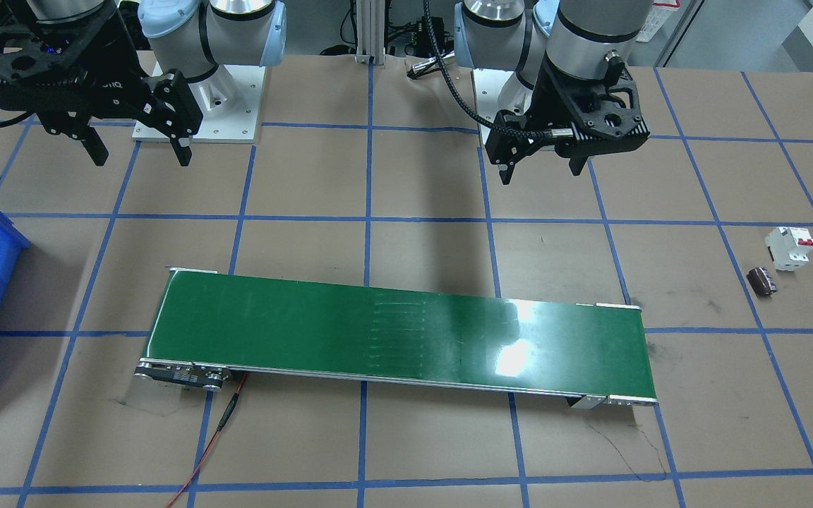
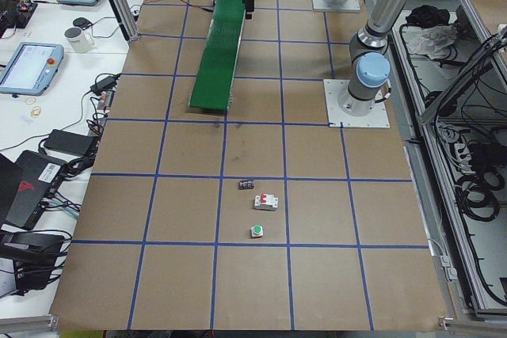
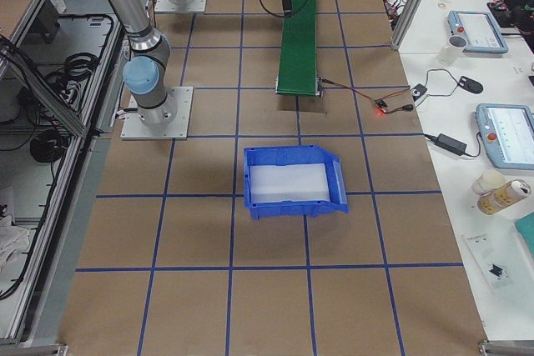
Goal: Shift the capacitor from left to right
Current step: 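Move the left gripper off the conveyor toward the black capacitor nearby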
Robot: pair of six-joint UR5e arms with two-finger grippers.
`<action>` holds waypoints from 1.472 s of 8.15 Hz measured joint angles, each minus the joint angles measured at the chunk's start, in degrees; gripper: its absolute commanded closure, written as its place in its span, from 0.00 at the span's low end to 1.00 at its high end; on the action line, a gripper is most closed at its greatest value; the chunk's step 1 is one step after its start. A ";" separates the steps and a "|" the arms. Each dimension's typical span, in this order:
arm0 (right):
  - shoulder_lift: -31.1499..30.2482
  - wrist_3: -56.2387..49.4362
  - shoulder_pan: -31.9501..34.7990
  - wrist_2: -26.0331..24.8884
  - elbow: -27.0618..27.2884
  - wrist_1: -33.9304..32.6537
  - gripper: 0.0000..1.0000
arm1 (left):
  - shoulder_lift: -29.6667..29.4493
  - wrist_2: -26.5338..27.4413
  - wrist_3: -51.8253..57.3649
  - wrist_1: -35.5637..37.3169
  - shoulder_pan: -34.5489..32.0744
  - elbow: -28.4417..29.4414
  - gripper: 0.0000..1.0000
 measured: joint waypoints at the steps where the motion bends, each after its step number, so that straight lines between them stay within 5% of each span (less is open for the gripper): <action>1: 0.00 -0.02 0.00 0.03 0.00 0.00 0.00 | 0.24 0.12 0.27 0.04 0.02 -0.05 0.00; 8: 0.05 0.02 -0.03 -0.03 0.00 0.21 0.00 | 0.46 1.15 9.26 -0.58 0.57 -1.79 0.00; 12: -0.01 -0.03 -0.03 -0.04 0.00 0.26 0.00 | -2.34 6.77 32.24 1.76 16.07 -1.64 0.00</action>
